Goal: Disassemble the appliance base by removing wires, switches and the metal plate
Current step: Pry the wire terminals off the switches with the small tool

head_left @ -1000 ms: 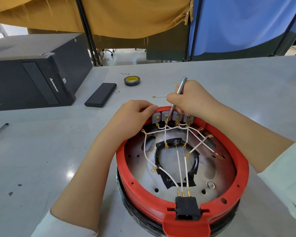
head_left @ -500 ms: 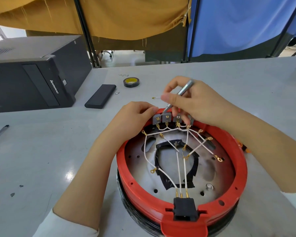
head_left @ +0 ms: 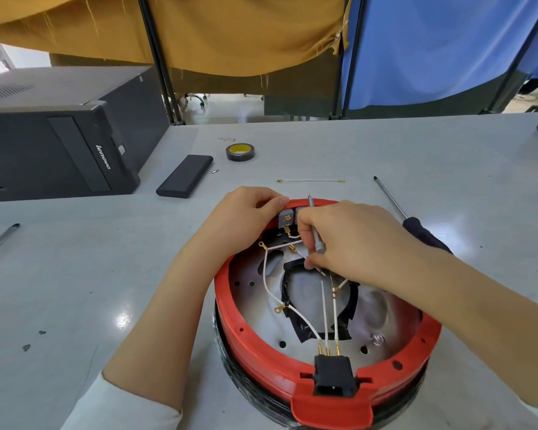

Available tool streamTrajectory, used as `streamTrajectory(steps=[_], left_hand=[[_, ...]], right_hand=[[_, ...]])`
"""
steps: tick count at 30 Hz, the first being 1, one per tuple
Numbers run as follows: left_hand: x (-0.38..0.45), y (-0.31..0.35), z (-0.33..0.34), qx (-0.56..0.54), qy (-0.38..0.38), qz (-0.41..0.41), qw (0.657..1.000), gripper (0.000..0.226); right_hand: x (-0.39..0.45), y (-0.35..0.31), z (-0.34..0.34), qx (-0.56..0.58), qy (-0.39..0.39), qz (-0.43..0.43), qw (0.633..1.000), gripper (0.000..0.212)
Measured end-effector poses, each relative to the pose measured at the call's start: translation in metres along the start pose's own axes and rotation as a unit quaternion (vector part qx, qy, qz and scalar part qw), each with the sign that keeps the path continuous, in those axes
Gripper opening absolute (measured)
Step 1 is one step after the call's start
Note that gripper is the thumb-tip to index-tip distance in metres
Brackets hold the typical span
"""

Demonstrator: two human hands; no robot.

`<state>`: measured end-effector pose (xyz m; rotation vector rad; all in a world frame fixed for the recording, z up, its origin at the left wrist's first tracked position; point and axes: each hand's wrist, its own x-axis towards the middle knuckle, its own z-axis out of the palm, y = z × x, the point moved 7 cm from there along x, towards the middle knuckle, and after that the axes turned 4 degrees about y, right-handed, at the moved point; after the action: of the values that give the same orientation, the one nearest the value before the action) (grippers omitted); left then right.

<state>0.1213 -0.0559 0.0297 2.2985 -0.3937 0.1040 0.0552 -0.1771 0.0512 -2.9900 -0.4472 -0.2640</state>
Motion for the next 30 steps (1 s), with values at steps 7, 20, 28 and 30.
streamTrajectory(steps=[7, 20, 28, 30], left_hand=[[0.0, 0.0, 0.0, -0.003, 0.0, 0.0, 1.0, 0.026], [-0.001, 0.0, 0.001, -0.007, -0.011, -0.006, 1.0, 0.024], [0.0, -0.002, 0.002, -0.011, -0.01, -0.016, 1.0, 0.023], [-0.001, -0.003, 0.002, -0.014, -0.012, -0.018, 1.0, 0.022]], right_hand=[[0.001, -0.004, 0.004, 0.005, 0.007, -0.016, 1.0, 0.036], [0.004, -0.001, -0.011, 0.436, -0.083, -0.015, 0.896, 0.035], [0.072, 0.072, -0.012, 0.551, 0.05, 0.138, 0.822, 0.032], [0.095, 0.091, 0.004, 0.44, 0.034, 0.159, 0.883, 0.029]])
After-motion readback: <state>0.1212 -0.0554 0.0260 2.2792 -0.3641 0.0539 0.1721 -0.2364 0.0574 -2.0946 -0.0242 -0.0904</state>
